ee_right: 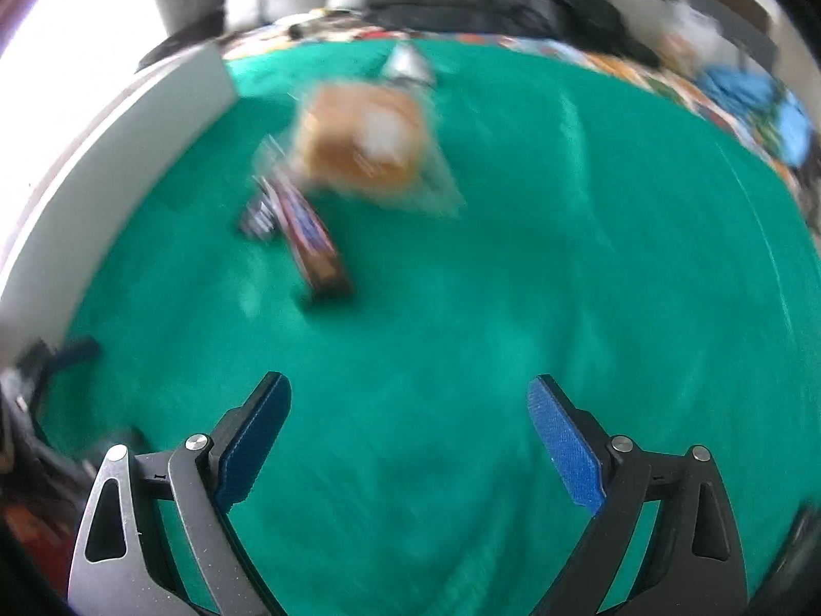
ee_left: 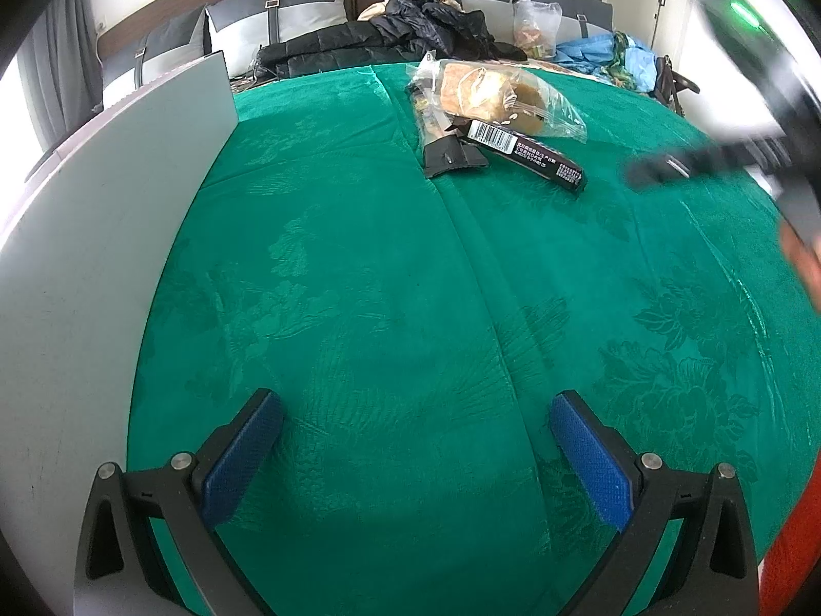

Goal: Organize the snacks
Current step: 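Grasp the chocolate bar with the right tool, lift and set it down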

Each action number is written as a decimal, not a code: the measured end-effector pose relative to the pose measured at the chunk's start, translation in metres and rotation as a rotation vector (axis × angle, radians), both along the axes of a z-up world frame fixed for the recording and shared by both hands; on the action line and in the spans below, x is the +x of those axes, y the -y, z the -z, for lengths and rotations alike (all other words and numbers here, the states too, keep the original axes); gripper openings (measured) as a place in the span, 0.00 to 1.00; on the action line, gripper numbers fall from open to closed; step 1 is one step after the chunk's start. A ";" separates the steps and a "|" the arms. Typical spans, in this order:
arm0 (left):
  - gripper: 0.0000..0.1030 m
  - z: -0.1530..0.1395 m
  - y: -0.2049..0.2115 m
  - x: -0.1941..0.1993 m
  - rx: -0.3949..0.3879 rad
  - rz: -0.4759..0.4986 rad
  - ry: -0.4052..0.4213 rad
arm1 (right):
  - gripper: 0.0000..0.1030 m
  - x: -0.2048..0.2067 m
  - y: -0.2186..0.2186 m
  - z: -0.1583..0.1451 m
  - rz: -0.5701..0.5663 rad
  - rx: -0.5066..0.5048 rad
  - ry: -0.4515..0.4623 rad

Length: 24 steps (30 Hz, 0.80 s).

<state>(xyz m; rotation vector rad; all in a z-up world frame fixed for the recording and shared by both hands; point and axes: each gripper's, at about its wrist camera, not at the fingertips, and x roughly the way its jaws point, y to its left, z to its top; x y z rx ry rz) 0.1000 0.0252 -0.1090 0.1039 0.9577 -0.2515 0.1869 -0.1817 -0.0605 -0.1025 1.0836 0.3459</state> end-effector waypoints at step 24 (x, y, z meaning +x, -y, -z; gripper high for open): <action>1.00 -0.001 0.001 0.003 0.003 -0.007 0.000 | 0.18 -0.075 0.029 0.019 0.122 0.013 0.069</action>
